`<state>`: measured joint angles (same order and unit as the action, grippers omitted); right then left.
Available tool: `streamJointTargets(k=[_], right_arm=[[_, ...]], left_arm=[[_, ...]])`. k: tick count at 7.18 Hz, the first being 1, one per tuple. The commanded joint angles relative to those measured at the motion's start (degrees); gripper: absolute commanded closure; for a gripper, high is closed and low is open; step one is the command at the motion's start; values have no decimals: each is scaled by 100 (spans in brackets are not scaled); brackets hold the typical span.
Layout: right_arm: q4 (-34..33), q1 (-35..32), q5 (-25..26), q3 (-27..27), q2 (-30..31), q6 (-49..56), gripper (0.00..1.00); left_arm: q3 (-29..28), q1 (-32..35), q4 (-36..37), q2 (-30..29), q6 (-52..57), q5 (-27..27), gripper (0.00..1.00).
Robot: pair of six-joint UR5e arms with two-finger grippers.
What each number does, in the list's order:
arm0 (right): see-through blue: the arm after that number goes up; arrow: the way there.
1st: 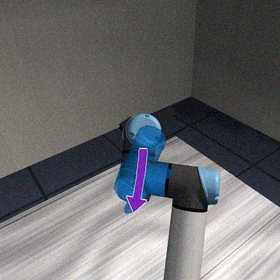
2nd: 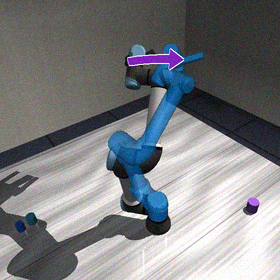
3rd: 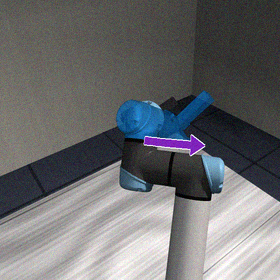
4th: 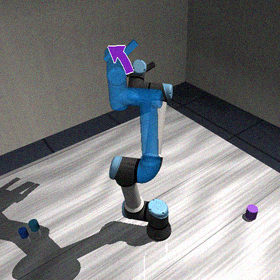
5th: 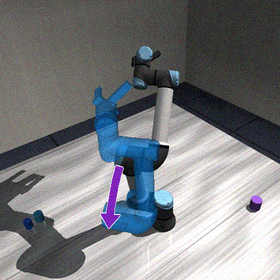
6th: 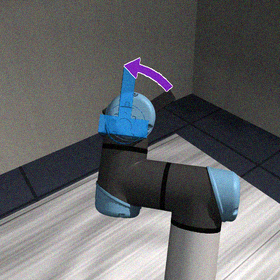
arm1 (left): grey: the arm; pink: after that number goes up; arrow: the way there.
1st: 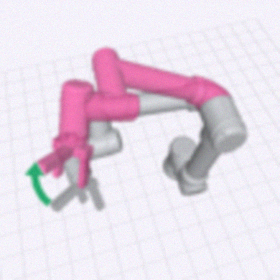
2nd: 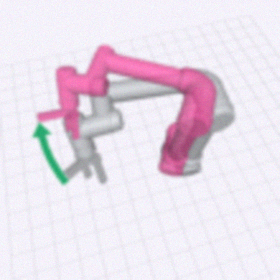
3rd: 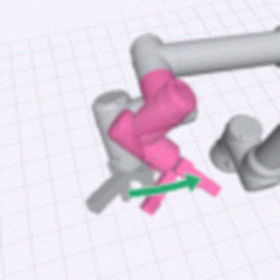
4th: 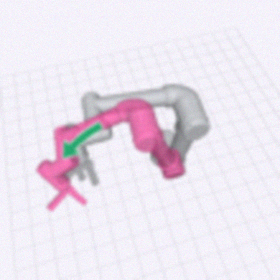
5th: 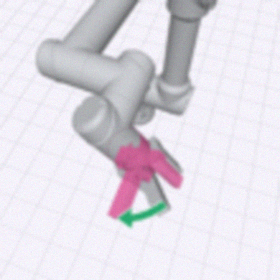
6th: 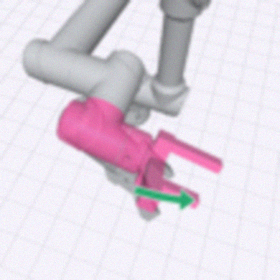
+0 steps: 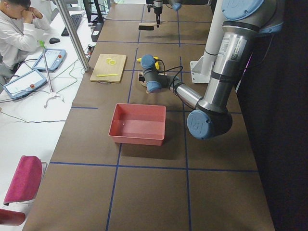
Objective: Sweep and dump trash into bin
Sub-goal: 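Reach the left gripper to the beige dustpan handle and grasp it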
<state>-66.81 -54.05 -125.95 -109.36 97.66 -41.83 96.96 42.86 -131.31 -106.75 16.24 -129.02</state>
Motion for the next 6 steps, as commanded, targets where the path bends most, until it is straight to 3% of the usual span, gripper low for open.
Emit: streamJointTargets(k=[1, 6], right_arm=[[1, 0, 0, -6, -1, 0, 100], [1, 0, 0, 20, 16, 0, 100]], left_arm=[[-291, -110, -246, -39, 20, -1, 0], [-572, -383, -264, -188, -7, 61, 5]])
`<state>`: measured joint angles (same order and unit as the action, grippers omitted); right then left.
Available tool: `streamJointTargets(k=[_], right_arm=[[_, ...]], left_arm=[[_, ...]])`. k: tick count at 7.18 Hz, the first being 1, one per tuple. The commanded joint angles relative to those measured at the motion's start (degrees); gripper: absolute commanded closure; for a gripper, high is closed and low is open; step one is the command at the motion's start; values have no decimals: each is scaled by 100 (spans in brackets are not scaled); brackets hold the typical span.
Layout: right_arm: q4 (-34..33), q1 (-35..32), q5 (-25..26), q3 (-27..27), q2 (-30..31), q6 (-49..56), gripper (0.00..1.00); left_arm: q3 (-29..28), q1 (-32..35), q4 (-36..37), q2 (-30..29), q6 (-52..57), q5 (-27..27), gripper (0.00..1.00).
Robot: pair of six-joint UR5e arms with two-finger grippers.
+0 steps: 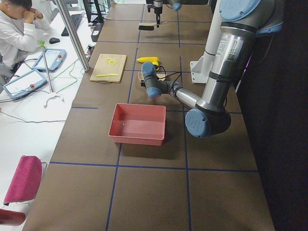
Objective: Sweep and dump trash into bin
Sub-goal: 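Reach the left gripper to the beige dustpan handle and grasp it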
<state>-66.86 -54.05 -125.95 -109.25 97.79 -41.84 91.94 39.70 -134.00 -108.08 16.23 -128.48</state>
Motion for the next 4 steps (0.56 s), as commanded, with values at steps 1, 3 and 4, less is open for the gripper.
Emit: streamJointTargets(k=[1, 3, 4], right_arm=[[-2, 0, 9, 9, 12, 0, 100], [7, 0, 0, 9, 12, 0, 100], [-2, 0, 0, 0, 12, 0, 100]], left_arm=[[-105, -77, 6, -117, -6, 7, 6], [-263, -77, 6, -187, 3, 7, 10], [-273, -77, 6, -188, 20, 7, 16]])
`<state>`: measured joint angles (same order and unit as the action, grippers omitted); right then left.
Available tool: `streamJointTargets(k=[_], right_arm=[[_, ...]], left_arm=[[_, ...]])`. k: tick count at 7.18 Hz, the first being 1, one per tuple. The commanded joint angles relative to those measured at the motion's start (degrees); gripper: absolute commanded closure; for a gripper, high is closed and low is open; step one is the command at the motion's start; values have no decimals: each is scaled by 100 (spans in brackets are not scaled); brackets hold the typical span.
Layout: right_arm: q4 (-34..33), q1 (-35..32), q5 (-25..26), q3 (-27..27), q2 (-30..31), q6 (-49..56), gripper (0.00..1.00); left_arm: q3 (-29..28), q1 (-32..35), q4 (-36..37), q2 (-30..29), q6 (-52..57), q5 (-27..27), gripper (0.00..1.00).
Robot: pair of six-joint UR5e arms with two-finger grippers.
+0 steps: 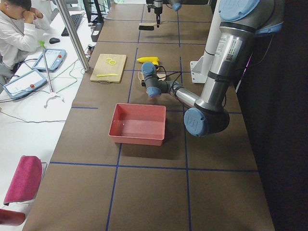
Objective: Sweep and dump trash into bin
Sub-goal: 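Slide the dustpan with the left gripper toward the ginger and mango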
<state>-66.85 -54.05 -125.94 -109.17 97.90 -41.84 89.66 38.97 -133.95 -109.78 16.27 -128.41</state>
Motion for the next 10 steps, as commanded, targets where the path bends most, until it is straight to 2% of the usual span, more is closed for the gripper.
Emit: streamJointTargets(k=[1, 3, 4, 7, 10], right_arm=[[-4, 0, -1, 1, 9, 0, 100], [-4, 0, -1, 1, 9, 0, 100], [-4, 0, -1, 1, 9, 0, 100], [-4, 0, -1, -8, 9, 0, 100], [5, 9, -10, -8, 9, 0, 100]], left_arm=[[-45, -3, 0, -17, 17, 9, 38], [-28, 32, 18, -44, 26, 35, 78], [25, 32, 18, -105, 34, 314, 87], [148, 427, 79, -115, 17, 325, 95], [148, 349, 184, 44, 8, 360, 100]])
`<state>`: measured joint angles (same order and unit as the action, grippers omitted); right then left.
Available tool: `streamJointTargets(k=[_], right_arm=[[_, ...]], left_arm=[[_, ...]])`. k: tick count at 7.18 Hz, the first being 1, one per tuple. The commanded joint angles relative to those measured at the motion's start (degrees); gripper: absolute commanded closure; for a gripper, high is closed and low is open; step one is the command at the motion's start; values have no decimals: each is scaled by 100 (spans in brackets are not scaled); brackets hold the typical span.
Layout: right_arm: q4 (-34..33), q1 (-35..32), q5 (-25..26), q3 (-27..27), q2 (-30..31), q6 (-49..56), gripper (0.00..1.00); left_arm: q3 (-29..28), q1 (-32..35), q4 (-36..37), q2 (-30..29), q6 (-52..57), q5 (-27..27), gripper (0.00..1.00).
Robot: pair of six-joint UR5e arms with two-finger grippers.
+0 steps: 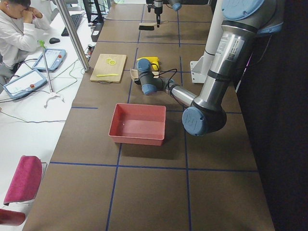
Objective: Sweep and dump trash into bin
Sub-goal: 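Slide the dustpan with the left gripper toward the ginger and mango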
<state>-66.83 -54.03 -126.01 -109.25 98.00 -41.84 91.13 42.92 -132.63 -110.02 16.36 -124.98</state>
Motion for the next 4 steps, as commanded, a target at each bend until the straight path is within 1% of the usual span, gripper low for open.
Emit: streamJointTargets(k=[1, 4], right_arm=[[-6, 7, -3, 0, 0, 0, 100], [-6, 7, -12, -9, 0, 0, 100]], left_arm=[[19, -64, 262, 34, -1, 8, 100], [19, -161, 824, -247, -10, -27, 100]])
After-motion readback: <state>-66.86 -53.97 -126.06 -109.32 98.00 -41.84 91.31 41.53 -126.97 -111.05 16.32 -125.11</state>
